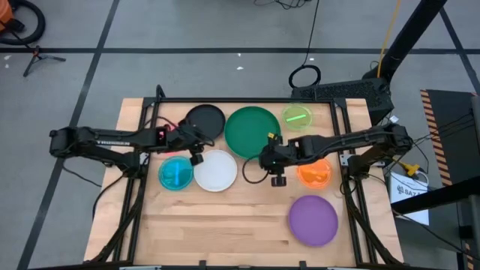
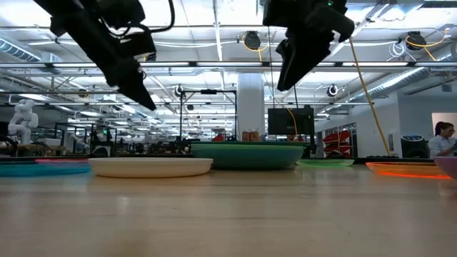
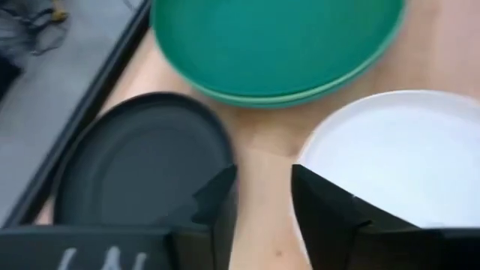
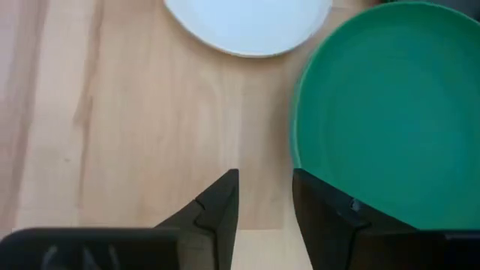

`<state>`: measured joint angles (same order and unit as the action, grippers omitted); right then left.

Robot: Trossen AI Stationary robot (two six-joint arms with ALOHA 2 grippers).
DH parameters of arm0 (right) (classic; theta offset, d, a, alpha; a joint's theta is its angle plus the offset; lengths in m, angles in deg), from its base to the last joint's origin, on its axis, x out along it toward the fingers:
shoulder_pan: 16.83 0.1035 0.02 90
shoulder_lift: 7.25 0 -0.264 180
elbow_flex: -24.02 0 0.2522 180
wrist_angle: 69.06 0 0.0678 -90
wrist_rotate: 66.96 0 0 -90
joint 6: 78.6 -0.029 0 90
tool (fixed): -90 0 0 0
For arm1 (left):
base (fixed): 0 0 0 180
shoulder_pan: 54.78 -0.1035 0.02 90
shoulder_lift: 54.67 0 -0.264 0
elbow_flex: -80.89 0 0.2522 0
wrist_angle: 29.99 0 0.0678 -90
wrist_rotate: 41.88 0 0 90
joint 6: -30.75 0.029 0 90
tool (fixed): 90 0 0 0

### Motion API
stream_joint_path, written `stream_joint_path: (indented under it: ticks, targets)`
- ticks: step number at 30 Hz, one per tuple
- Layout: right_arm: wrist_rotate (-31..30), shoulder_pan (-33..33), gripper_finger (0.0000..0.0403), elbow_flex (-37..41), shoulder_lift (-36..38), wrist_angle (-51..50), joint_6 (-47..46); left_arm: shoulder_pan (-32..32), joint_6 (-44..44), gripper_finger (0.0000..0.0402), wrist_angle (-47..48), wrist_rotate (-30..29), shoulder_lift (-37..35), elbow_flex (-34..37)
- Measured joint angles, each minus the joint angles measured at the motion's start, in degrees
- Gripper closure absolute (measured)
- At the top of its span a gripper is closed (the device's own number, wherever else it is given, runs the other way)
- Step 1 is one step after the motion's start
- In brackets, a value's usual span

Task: Stack plastic plates
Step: Stack the black plate on top of the green plate

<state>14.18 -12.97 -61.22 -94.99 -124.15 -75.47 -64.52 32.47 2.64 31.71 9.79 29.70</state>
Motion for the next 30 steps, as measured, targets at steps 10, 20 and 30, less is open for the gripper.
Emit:
stream_joint_path:
  ticks: [10, 20, 30]
  targets:
    - [1.42, -1.83, 0.0285, 0.0, 0.0, 4.68, 9.37, -0.47, 10.31, 0.0164, -0.7, -3.37, 3.55, 0.0]
    - [7.32, -6.54, 0.0285, 6.63, 3.8, 11.51, 14.12, -8.7, 15.32, 0.0163, -2.94, 4.01, 9.66, 0.02]
    - [7.31, -11.06, 0.0285, 9.9, 15.62, 24.15, 11.18, -14.39, 15.43, 0.0163, -6.77, 10.85, 16.42, 0.09]
